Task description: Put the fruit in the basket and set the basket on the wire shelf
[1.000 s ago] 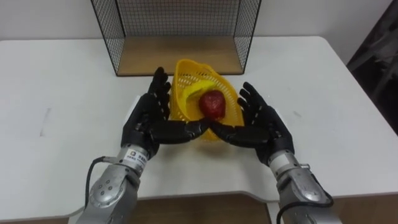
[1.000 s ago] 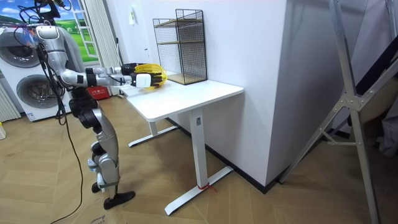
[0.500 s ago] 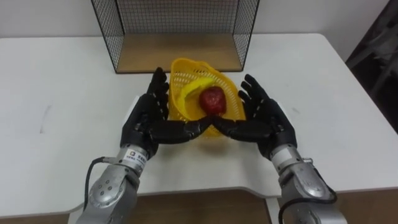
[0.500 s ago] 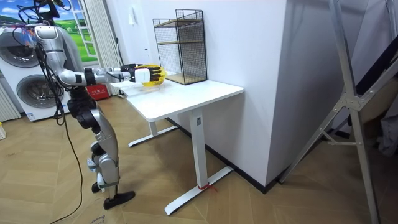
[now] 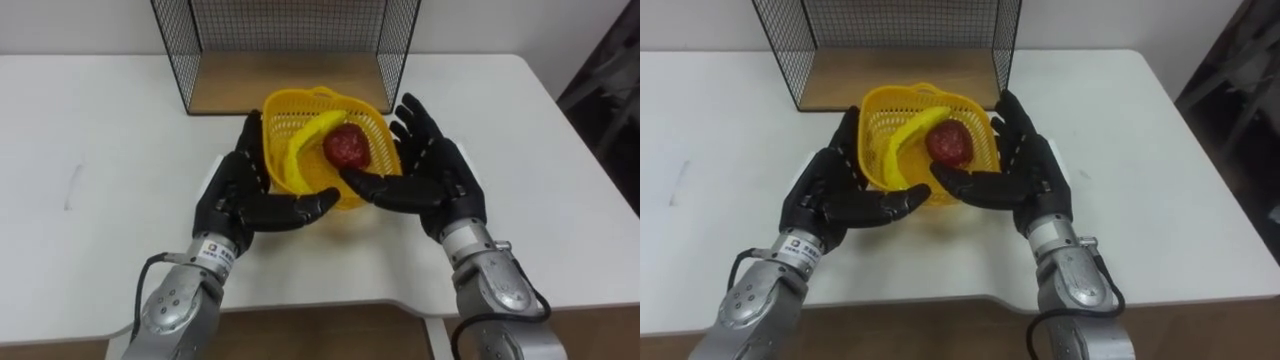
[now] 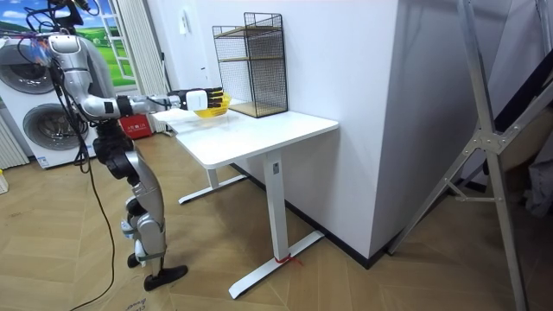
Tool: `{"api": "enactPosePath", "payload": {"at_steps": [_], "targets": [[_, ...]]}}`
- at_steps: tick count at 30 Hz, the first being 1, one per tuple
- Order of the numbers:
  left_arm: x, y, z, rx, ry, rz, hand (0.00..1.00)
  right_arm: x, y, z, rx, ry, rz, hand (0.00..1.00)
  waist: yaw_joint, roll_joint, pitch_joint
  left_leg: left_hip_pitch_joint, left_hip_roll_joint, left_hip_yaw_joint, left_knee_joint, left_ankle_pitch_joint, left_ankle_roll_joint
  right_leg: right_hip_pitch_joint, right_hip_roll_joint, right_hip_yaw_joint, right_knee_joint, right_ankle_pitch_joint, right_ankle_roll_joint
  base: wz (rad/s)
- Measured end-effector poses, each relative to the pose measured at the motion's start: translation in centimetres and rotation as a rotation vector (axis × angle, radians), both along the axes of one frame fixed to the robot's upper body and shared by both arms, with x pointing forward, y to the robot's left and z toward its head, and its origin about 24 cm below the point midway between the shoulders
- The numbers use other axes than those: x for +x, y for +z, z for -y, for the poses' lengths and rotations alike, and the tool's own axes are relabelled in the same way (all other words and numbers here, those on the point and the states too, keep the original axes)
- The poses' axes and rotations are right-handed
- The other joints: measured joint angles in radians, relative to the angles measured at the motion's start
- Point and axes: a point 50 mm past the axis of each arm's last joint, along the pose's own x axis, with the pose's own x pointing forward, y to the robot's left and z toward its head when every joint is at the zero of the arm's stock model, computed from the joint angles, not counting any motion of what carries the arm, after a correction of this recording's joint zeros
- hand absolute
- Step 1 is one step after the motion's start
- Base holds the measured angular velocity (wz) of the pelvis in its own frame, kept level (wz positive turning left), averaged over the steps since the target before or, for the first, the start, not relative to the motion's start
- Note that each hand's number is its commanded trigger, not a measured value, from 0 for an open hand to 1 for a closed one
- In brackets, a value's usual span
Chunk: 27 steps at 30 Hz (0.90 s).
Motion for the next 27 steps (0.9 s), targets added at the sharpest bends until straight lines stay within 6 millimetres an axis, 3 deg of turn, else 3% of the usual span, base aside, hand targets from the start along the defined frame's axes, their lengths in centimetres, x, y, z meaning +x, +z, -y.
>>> {"api": "enactPosePath", "payload": {"at_steps": [9,15,18,19,20,23,25,27], "targets": [[0.0,0.0,-0.1,0.011,0.004,0.000,0.00,0.0,0.4,-0.2,-0.045,0.011,0.025,0.00,0.011,-0.003,-0.0001,-0.002,0.002,0.002,0.002,0.000,0.000,-0.003,0.002,0.002,-0.001,0.000,0.000,-0.01],[-0.2,-1.3,-0.3,0.031,0.011,-0.053,0.00,0.0,0.7,-0.3,-0.062,0.032,0.042,0.00,0.033,-0.002,0.0012,-0.009,0.008,0.004,0.058,-0.004,-0.004,0.002,0.001,-0.001,0.025,-0.006,-0.005,-0.01],[-0.1,-1.3,-0.5,0.035,0.027,-0.050,0.00,0.0,0.6,-0.4,-0.067,0.047,0.043,0.00,0.065,-0.006,0.0038,-0.060,0.031,0.027,0.220,-0.066,-0.012,-0.045,-0.001,-0.001,0.149,-0.073,-0.021,-0.30],[0.0,-1.3,-0.7,0.035,0.032,-0.050,0.00,0.0,0.5,-0.5,-0.069,0.053,0.038,0.00,0.074,-0.012,0.0085,-0.087,0.043,0.030,0.318,-0.082,-0.015,-0.061,-0.004,-0.001,0.199,-0.107,-0.030,-0.24],[0.0,-1.3,-0.8,0.034,0.039,-0.049,0.00,-0.1,0.5,-0.4,-0.073,0.059,0.036,0.00,0.079,-0.018,0.0131,-0.115,0.056,0.028,0.421,-0.086,-0.016,-0.065,-0.008,-0.001,0.248,-0.145,-0.039,-0.16],[0.0,-1.1,-1.0,0.025,0.050,-0.039,0.00,-0.1,0.4,-0.8,-0.077,0.084,0.038,0.00,0.078,-0.009,0.0121,-0.188,0.094,-0.005,0.583,-0.072,-0.020,-0.047,0.015,0.013,0.288,-0.182,-0.065,0.07],[0.0,-1.1,-1.3,0.036,0.063,-0.035,0.00,-0.1,0.4,-0.9,-0.073,0.089,0.038,0.00,0.081,-0.017,0.0139,-0.228,0.084,-0.026,0.611,-0.071,-0.016,-0.043,0.013,0.023,0.290,-0.188,-0.076,0.04],[0.1,-1.1,-1.2,0.027,0.070,-0.035,0.00,0.2,0.6,-0.9,-0.075,0.090,0.044,0.00,0.078,-0.022,0.0165,-0.298,0.057,-0.038,0.533,-0.074,-0.016,-0.041,0.004,0.029,0.273,-0.187,-0.076,-0.03]]}}
